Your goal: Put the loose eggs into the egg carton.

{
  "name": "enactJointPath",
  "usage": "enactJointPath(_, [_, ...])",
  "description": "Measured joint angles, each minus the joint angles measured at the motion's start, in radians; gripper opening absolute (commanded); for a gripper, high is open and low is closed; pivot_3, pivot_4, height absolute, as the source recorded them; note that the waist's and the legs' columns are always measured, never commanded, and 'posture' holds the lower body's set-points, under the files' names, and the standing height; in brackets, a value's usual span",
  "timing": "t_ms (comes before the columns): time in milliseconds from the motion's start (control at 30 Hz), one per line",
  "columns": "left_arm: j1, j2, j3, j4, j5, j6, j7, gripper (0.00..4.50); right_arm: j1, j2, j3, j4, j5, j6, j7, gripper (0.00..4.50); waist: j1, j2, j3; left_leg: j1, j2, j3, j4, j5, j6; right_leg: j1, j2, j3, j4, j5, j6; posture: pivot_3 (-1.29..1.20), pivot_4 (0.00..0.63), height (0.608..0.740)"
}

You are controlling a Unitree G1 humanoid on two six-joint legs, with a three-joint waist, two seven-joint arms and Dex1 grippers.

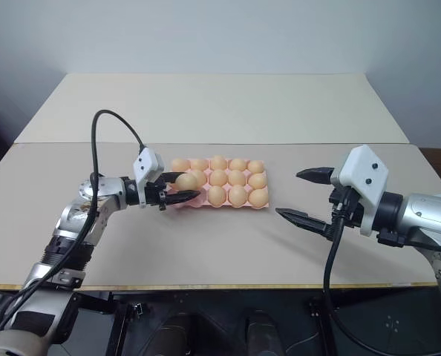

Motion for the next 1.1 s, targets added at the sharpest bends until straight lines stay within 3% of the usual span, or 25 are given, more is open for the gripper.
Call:
enactJointPath(133, [-0.006, 0.001, 0.001, 0.006, -0.011, 0.001, -0.072, 4.43, 0.009, 0.000, -0.006, -0.016, 0.002, 0.005, -0.015, 4.50, 0.001, 0.000, 0.000, 0.000, 0.000, 0.000, 0.000, 0.000, 0.000, 0.000, 0.000, 0.000, 0.000, 0.000, 0.000, 0.00, 0.150, 0.740])
enactJointPath(167, [-0.006, 0.000, 0.002, 0.006, -0.017, 0.001, -0.078, 4.47, 0.010, 0.000, -0.007, -0.017, 0.002, 0.008, -0.021, 4.50, 0.001, 0.000, 0.000, 0.000, 0.000, 0.000, 0.000, 0.000, 0.000, 0.000, 0.000, 0.000, 0.000, 0.000, 0.000, 0.00, 0.150, 0.740])
enactJointPath(400, [-0.036, 0.013, 0.069, 0.009, -0.040, 0.000, -0.067, 4.47, 0.008, 0.000, -0.007, -0.015, 0.001, 0.018, -0.028, 4.50, 0.000, 0.000, 0.000, 0.000, 0.000, 0.000, 0.000, 0.000, 0.000, 0.000, 0.000, 0.000, 0.000, 0.000, 0.000, 0.00, 0.150, 0.740])
enactJointPath(567, [-0.021, 0.154, 0.192, -0.030, -0.083, 0.029, -0.071, 4.47, -0.009, 0.000, -0.007, 0.011, 0.000, 0.013, -0.006, 4.50, -0.015, 0.000, 0.000, 0.000, 0.001, 0.000, 0.000, 0.000, 0.000, -0.001, 0.001, 0.000, 0.000, 0.000, 0.000, 0.00, 0.150, 0.740])
enactJointPath(800, [0.359, 0.373, 0.456, -0.286, -0.180, 0.144, -0.086, 4.47, -0.042, -0.004, 0.009, 0.114, -0.020, -0.039, 0.046, 4.50, -0.026, 0.000, 0.000, 0.001, 0.002, 0.001, -0.001, 0.000, 0.000, -0.001, 0.000, 0.002, 0.001, 0.000, 0.000, 0.00, 0.150, 0.740])
enactJointPath(967, [0.549, 0.397, 0.639, -0.416, -0.253, 0.209, -0.063, 4.47, -0.069, -0.003, 0.066, 0.156, -0.057, -0.089, 0.072, 4.50, -0.011, 0.000, 0.000, 0.001, 0.001, 0.001, -0.001, 0.000, 0.000, 0.000, -0.001, 0.001, 0.000, 0.000, 0.000, 0.00, 0.150, 0.740])
enactJointPath(1100, [0.594, 0.396, 0.664, -0.494, -0.290, 0.250, -0.029, 4.47, -0.079, 0.003, 0.074, 0.171, -0.060, -0.094, 0.084, 4.50, 0.000, 0.000, 0.000, 0.001, 0.001, 0.001, -0.001, 0.000, 0.000, -0.001, -0.001, 0.001, 0.000, 0.000, 0.000, 0.00, 0.150, 0.740])
